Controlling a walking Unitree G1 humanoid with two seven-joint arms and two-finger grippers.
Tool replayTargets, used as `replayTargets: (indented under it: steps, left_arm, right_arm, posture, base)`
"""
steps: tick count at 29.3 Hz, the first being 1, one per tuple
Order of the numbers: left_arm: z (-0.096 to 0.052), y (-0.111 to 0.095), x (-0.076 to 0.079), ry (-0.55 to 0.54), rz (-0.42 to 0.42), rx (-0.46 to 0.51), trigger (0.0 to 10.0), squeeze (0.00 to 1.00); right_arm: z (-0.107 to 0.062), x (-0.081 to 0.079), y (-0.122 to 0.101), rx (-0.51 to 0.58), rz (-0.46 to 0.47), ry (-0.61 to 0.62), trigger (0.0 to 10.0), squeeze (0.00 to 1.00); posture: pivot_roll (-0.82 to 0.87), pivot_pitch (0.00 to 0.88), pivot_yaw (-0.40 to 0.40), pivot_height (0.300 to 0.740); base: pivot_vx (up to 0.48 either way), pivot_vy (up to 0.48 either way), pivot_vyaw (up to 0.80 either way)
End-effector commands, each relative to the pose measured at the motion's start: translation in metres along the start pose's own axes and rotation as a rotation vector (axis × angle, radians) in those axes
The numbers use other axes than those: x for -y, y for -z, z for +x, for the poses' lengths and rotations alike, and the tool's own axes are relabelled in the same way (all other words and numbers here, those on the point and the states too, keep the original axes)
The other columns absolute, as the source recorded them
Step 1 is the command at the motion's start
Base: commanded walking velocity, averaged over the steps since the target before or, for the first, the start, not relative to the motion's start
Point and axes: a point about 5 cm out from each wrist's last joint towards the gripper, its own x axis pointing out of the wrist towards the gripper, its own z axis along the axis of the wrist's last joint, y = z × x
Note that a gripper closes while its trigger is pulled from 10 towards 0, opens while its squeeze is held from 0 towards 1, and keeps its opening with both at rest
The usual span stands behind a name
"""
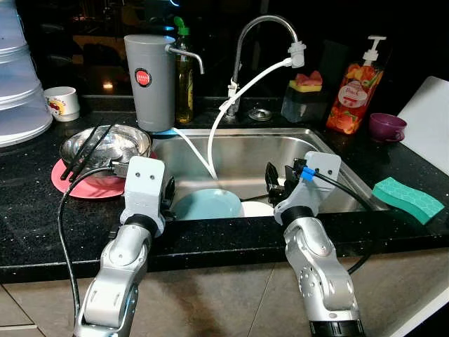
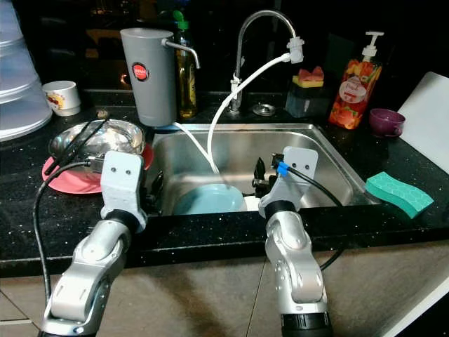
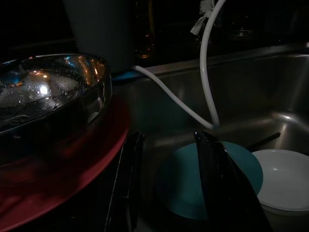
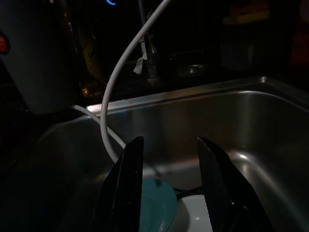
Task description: Kitchen organization
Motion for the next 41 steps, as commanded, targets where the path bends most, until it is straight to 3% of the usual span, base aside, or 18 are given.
replayTargets:
  steps: [1, 8, 12, 16, 23, 24, 30, 33, 35, 36, 37, 40, 41]
  left_arm:
    - [-0.001, 0.002, -0.004, -0.008, 0.023, -0.017, 10.0, 0.0]
    - [0.004, 0.003, -0.017, -0.026, 0.067, -0.017, 10.0, 0.0]
    - [0.008, 0.0, -0.029, -0.075, 0.134, 0.0, 10.0, 0.0]
    - [0.009, -0.02, -0.04, -0.111, 0.247, 0.107, 10.0, 0.0]
    - [0.008, -0.039, -0.043, -0.127, 0.247, 0.199, 10.0, 0.0]
    - [0.008, -0.042, -0.045, -0.143, 0.169, 0.19, 10.0, 1.0]
    - [0.004, -0.037, -0.045, -0.14, 0.158, 0.172, 10.0, 1.0]
    - [-0.006, -0.042, -0.043, -0.147, 0.265, 0.218, 10.0, 1.0]
    - [-0.011, -0.043, -0.042, -0.163, 0.276, 0.222, 10.0, 1.0]
    - [-0.013, -0.042, -0.043, -0.181, 0.264, 0.218, 10.0, 0.67]
    - [-0.015, -0.041, -0.044, -0.199, 0.245, 0.208, 10.0, 0.0]
    - [-0.017, -0.035, -0.046, -0.204, 0.207, 0.168, 10.0, 0.0]
    - [-0.018, -0.027, -0.051, -0.218, 0.153, 0.115, 10.0, 0.0]
  right_arm:
    - [0.0, -0.003, 0.004, -0.028, 0.009, -0.017, 10.0, 0.0]
    - [0.0, -0.001, 0.0, 0.002, -0.011, 0.0, 10.0, 0.0]
    - [-0.001, 0.003, 0.0, 0.006, -0.016, 0.009, 10.0, 0.0]
    - [0.0, 0.002, -0.001, 0.01, -0.013, 0.008, 10.0, 0.0]
    - [0.0, 0.001, -0.001, 0.013, -0.013, 0.004, 10.0, 0.0]
    - [0.0, 0.001, -0.001, 0.013, -0.015, 0.003, 10.0, 0.0]
    - [-0.001, 0.001, -0.001, 0.012, -0.015, 0.006, 10.0, 0.0]
    - [-0.003, 0.001, 0.0, 0.003, -0.013, 0.004, 10.0, 0.0]
    - [-0.003, 0.0, 0.001, -0.001, -0.01, 0.001, 10.0, 0.0]
    - [-0.003, -0.001, 0.001, -0.002, -0.009, -0.001, 10.0, 0.0]
    - [-0.003, -0.001, 0.002, -0.002, -0.008, -0.002, 10.0, 0.0]
    - [-0.003, -0.005, 0.001, 0.002, 0.0, -0.024, 10.0, 0.0]
    - [-0.006, -0.023, -0.005, 0.023, -0.006, -0.18, 10.0, 0.0]
  posture:
    - [0.18, 0.093, -0.077, 0.74]
    - [0.16, 0.081, -0.051, 0.74]
    - [0.16, 0.072, -0.046, 0.74]
    - [0.17, 0.072, -0.046, 0.74]
    - [0.17, 0.071, -0.049, 0.74]
    - [0.16, 0.074, -0.05, 0.74]
    - [0.16, 0.08, -0.053, 0.74]
    - [0.17, 0.093, -0.06, 0.74]
    - [0.17, 0.096, -0.059, 0.74]
    - [0.18, 0.097, -0.058, 0.74]
    - [0.18, 0.097, -0.058, 0.74]
    - [0.18, 0.1, -0.059, 0.74]
    - [0.18, 0.104, -0.058, 0.74]
  base:
    - [0.0, 0.0, 0.0]
    - [0.0, 0.0, 0.0]
    - [0.0, 0.0, 0.0]
    - [0.0, 0.0, 0.0]
    - [0.0, 0.0, 0.0]
    - [0.0, 0.0, 0.0]
    - [0.0, 0.0, 0.0]
    - [0.0, 0.0, 0.0]
    - [0.0, 0.0, 0.0]
    - [0.0, 0.0, 0.0]
    - [0.0, 0.0, 0.0]
    - [0.0, 0.0, 0.0]
    - [0.0, 0.0, 0.0]
